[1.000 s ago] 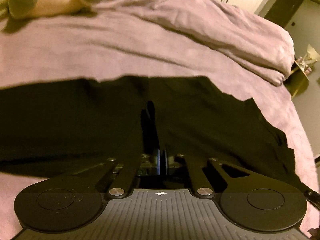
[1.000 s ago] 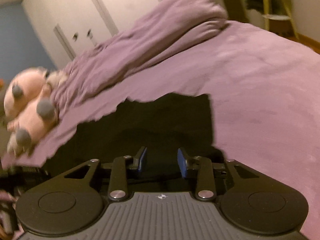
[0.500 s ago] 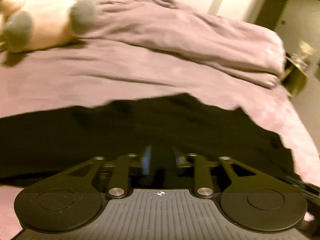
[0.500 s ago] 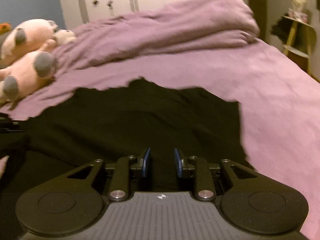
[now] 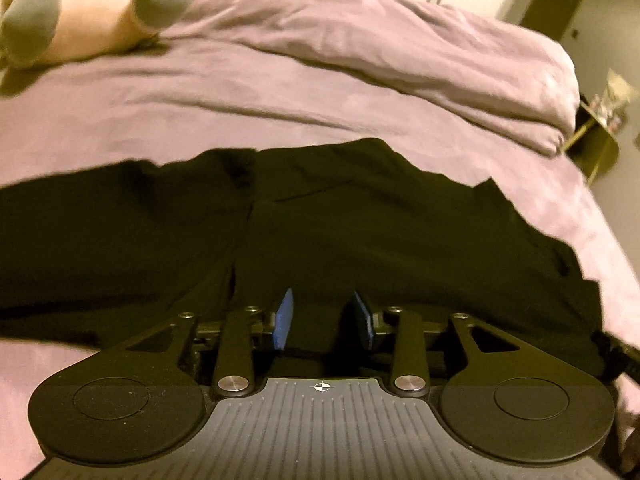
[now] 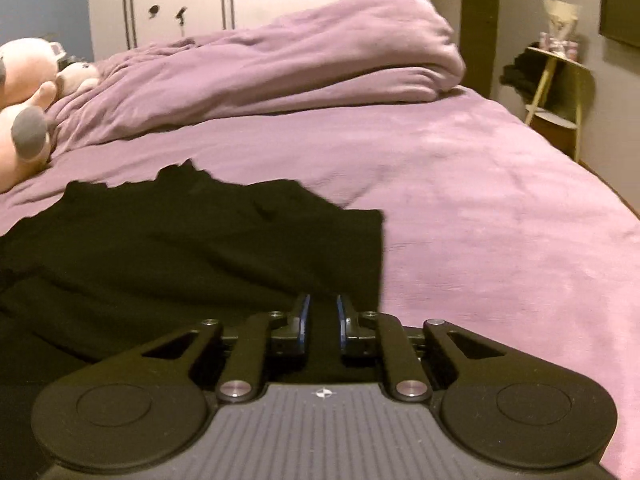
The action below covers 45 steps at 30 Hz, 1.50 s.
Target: Fold small clothes
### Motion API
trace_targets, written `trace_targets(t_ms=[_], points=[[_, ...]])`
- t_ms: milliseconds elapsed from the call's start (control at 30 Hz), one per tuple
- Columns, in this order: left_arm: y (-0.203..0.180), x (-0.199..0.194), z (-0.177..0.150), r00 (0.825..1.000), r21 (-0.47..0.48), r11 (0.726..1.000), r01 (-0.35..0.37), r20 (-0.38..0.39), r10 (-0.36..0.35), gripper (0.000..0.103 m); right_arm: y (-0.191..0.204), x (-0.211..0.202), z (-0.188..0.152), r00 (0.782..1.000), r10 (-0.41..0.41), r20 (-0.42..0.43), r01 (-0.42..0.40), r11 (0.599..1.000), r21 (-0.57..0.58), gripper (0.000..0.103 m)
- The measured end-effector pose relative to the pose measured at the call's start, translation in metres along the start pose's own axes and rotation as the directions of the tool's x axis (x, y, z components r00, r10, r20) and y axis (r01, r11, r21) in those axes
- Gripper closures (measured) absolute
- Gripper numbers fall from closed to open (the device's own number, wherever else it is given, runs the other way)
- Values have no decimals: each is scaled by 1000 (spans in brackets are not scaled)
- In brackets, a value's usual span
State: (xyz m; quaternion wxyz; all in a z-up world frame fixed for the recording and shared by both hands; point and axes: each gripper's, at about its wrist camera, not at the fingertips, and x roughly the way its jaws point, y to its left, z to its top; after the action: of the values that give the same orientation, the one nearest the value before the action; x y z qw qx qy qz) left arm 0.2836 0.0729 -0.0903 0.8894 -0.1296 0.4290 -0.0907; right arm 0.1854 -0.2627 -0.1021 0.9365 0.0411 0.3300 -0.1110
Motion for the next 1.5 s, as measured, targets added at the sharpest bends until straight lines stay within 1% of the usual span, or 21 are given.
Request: trace_targets(t_ms=[67,100,200,267,333,433,500,533,567,667,733,833,933,967,1067,1133,1200,1267,1300,1400,1500], points=[[-1,-5,-2,1000,1,1000,8,0,-8,58,7,-8,2,998,-61,-8,60,998,-23,83],[-1,-7,-3,1000,6,1000,13,-3,-13,58,12,-13,1,998,-55,-1,55,998,-35,82],[3,-8,-5,1000,-8,1000,24,-6,-24,56,29,-25,-6,999,50,4,-49,996,-75,80],[7,-11,-5,999,-28,999,45,-6,-45,49,39,-23,-14,999,49,-16,-50,990,-134,79],[15,-14,-6,997,-61,995,81,-5,-82,45,43,-20,-19,1000,24,-17,-27,984,-177,79],[30,-24,-7,992,-121,985,126,3,-127,41,49,-21,-18,996,-86,-2,82,964,-254,79],[47,-33,-10,984,-194,965,175,6,-177,41,55,-27,-16,990,-139,-7,132,957,-257,79],[56,-38,-13,984,-233,957,174,6,-178,34,55,-33,-15,991,-136,-18,128,965,-230,76],[66,-45,-16,987,-262,951,161,16,-162,33,55,-39,-15,993,-116,-27,108,972,-207,73],[105,-69,-26,986,-320,933,167,66,-153,33,58,-56,-21,998,-47,-50,38,986,-162,67],[135,-88,-33,989,-374,918,136,100,-105,34,60,-67,-31,997,-14,-76,3,990,-141,67],[186,-112,-41,985,-489,863,125,166,-49,35,64,-77,-43,994,7,-106,-21,992,-126,66],[237,-130,-51,978,-599,800,37,185,93,41,72,-85,-49,993,6,-115,-22,990,-139,64],[254,-136,-56,974,-644,764,32,192,121,43,74,-87,-49,993,10,-118,-26,990,-139,61],[290,-152,-67,956,-728,684,51,234,177,47,79,-91,-48,992,11,-122,-28,990,-142,59],[311,-159,-72,939,-757,651,51,259,227,49,82,-91,-47,992,4,-124,-22,989,-148,59],[329,-160,-73,930,-791,608,73,274,244,56,84,-89,-46,991,3,-131,-22,989,-146,58],[346,-157,-74,922,-827,551,112,293,252,67,87,-88,-45,990,3,-140,-23,990,-140,58],[354,-155,-75,919,-838,530,128,301,254,68,88,-88,-46,990,1,-143,-21,990,-140,58],[367,-148,-71,905,-861,480,169,328,269,73,91,-88,-47,989,-7,-149,-15,990,-143,58],[373,-146,-70,903,-867,468,171,328,277,93,92,-90,-48,988,-18,-151,-6,988,-153,57]])
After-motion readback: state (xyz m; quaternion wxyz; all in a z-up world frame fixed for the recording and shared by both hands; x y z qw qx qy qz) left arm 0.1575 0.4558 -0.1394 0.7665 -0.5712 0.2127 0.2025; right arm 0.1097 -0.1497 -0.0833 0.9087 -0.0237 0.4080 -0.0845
